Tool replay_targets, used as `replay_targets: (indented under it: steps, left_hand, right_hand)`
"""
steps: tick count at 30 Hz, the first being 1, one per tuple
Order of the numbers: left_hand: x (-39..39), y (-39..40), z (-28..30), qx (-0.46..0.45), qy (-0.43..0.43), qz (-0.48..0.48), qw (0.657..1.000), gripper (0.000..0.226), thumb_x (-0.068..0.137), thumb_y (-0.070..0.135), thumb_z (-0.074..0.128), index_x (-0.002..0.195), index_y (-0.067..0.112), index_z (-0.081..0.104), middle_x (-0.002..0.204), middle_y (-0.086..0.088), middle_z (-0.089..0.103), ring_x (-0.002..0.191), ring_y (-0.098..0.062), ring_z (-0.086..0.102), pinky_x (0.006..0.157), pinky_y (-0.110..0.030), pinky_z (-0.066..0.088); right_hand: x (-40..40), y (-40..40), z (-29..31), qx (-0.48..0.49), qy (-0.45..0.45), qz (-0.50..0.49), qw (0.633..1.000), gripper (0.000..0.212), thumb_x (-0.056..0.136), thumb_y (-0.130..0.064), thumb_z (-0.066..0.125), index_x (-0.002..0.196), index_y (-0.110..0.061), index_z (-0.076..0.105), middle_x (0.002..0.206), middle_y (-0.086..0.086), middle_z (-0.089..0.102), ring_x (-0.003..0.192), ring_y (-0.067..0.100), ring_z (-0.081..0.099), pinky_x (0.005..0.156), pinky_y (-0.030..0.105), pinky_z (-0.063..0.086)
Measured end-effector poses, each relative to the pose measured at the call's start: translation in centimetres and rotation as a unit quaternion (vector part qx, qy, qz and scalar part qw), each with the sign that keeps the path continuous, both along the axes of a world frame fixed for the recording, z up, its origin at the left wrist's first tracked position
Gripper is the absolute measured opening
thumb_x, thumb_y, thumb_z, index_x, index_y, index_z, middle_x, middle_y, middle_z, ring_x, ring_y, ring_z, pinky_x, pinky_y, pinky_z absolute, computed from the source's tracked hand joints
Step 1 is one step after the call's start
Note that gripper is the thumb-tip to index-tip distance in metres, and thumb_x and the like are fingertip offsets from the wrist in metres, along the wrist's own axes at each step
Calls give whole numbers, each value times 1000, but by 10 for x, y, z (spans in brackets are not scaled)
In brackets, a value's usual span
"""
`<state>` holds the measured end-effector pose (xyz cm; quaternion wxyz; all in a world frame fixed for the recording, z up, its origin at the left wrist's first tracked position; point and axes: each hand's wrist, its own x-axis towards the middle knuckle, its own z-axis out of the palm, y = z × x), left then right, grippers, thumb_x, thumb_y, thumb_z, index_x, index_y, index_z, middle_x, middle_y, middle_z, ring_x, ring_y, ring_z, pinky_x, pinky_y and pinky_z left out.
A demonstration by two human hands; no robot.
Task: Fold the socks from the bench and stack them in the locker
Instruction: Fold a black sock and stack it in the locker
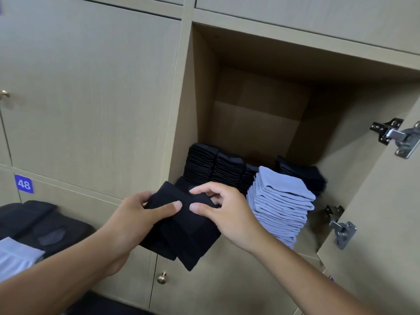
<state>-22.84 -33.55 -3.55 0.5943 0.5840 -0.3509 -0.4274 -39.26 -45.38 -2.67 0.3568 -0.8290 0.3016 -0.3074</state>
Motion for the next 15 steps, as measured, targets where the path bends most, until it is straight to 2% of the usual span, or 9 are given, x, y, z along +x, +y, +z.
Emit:
replay_targets:
  steps: [4, 7, 10, 12, 15]
  left_hand:
    - [-2, -3, -4, -1, 37, 24, 999, 22, 102, 26, 60, 113, 10, 71, 99, -9, 80, 90, -28, 78, 78, -40, 58]
    - [0, -5, -4, 5, 72, 45, 996, 25, 103, 29, 59, 113, 11, 71, 99, -9, 80, 92, -29, 77, 80, -41, 58]
    - [-3, -6, -2, -6, 84, 22, 996, 27, 98, 33, 64, 114, 12, 71, 101, -10, 79, 93, -29, 77, 80, -41, 57]
    - [-6, -8, -3, -18, 79, 11, 997, 30, 93, 30, 70, 116, 11, 70, 103, -10, 79, 94, -28, 77, 83, -42, 58]
    - [-8, -12, -5, -28, 65, 23, 997, 33, 89, 23, 74, 118, 9, 69, 102, -11, 79, 94, -29, 77, 89, -48, 59]
  right_hand:
    - [3, -2, -6, 20, -51, -63, 996, 18, 81, -30, 80, 96, -38, 74, 97, -8, 71, 90, 15, 66, 86, 40, 58]
    - [3, -6, -5, 34, -119, -134, 983, 13, 82, -25, 81, 90, -33, 75, 93, -13, 67, 88, 3, 61, 80, 20, 51]
    - [2, -8, -4, 91, -167, -167, 967, 13, 83, -24, 82, 92, -28, 73, 95, -9, 69, 94, 10, 64, 83, 30, 54]
    - [2, -7, -5, 129, -167, -160, 964, 15, 82, -27, 83, 91, -25, 72, 94, -5, 70, 92, 13, 66, 84, 34, 55]
    - [1, -5, -3, 130, -147, -136, 971, 24, 83, -34, 82, 87, -16, 67, 94, -2, 72, 88, 14, 67, 88, 39, 56]
